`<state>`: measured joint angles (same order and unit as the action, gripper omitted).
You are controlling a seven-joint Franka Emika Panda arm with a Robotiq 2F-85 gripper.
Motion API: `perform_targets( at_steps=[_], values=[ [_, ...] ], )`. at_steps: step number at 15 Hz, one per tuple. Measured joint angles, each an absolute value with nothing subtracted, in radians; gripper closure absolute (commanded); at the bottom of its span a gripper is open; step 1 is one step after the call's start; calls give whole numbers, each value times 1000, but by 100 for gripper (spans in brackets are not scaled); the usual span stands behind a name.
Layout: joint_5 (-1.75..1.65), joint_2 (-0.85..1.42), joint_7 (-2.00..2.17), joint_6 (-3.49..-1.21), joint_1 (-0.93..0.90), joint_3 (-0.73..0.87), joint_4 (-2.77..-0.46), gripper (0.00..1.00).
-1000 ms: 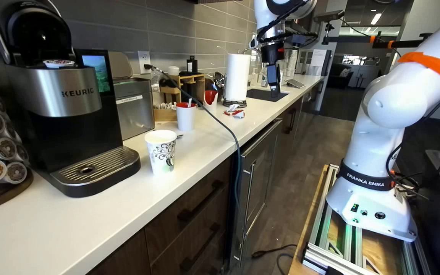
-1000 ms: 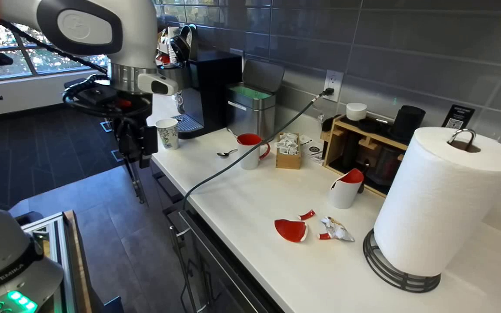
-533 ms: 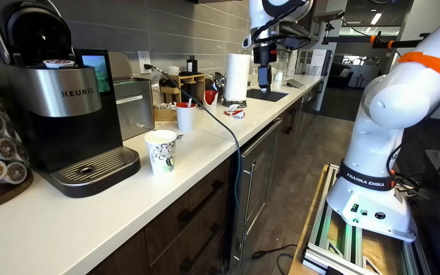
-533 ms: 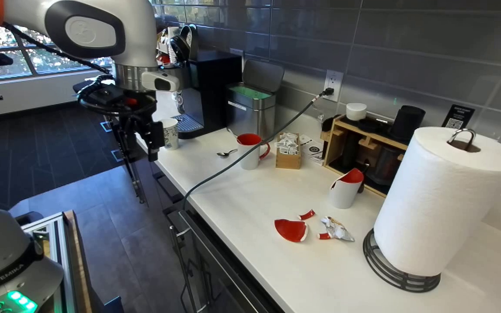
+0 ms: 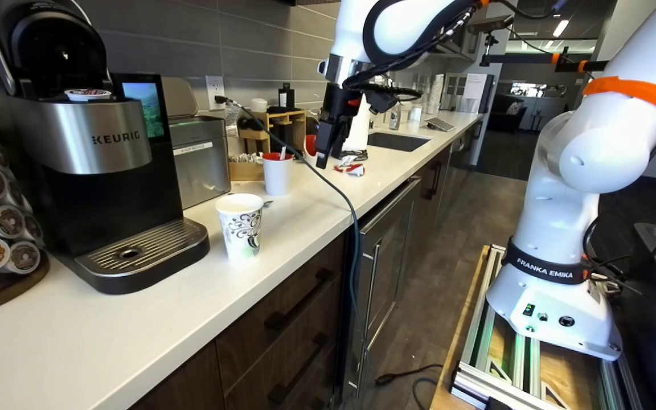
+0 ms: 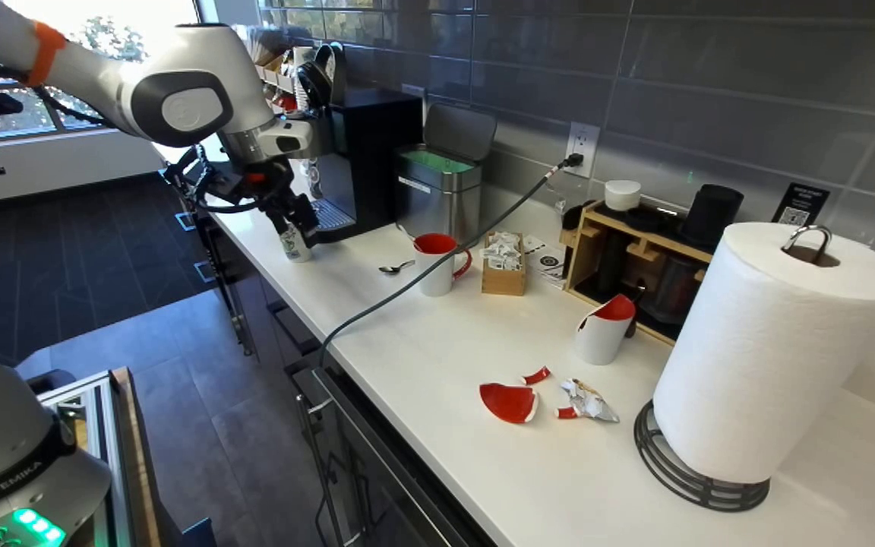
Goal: Put the spoon in the mug cup
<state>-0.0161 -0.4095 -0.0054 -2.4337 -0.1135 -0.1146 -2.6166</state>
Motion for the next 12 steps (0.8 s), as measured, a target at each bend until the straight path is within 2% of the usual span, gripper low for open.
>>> perform_targets(
  at_steps=[2, 12],
  values=[
    [-17, -357, 52, -2519, -110, -133, -2609, 0],
    [-17, -346, 54, -2525, -110, -133, -2600, 0]
  ],
)
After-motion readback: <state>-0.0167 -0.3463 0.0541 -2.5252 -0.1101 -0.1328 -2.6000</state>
